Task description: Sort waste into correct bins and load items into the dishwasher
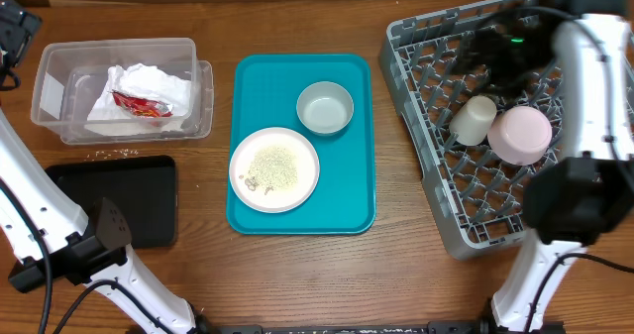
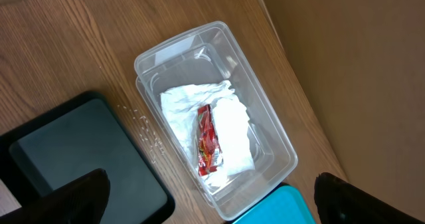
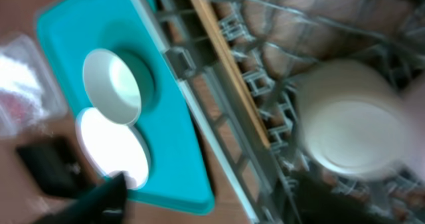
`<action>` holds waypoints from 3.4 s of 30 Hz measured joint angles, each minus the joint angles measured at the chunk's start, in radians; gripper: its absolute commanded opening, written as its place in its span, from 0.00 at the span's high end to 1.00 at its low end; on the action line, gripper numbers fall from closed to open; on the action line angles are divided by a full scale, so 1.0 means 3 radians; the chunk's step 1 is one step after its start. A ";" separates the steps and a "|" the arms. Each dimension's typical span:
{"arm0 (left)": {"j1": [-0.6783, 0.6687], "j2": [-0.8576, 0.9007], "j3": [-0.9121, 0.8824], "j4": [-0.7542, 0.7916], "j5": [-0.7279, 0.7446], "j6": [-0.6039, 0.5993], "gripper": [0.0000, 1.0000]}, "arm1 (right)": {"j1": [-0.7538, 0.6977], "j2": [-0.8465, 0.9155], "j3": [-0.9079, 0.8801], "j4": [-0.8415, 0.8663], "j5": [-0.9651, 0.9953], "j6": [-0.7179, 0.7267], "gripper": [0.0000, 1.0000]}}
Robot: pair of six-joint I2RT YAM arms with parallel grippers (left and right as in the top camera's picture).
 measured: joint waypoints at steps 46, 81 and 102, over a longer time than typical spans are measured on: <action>0.0000 0.0000 0.0000 0.0000 0.0000 0.0000 0.00 | 0.0837 0.0556 -0.0331 0.1223 0.1296 0.0509 0.85; 0.0000 0.0000 0.0000 0.0001 0.0000 0.0000 0.00 | 0.0594 0.0287 0.1282 -0.0216 0.1082 0.0895 0.00; 0.0000 0.0006 0.0000 0.0001 0.0000 0.0000 0.00 | 0.0765 -0.0333 0.1678 -0.0310 -0.0743 0.0894 0.00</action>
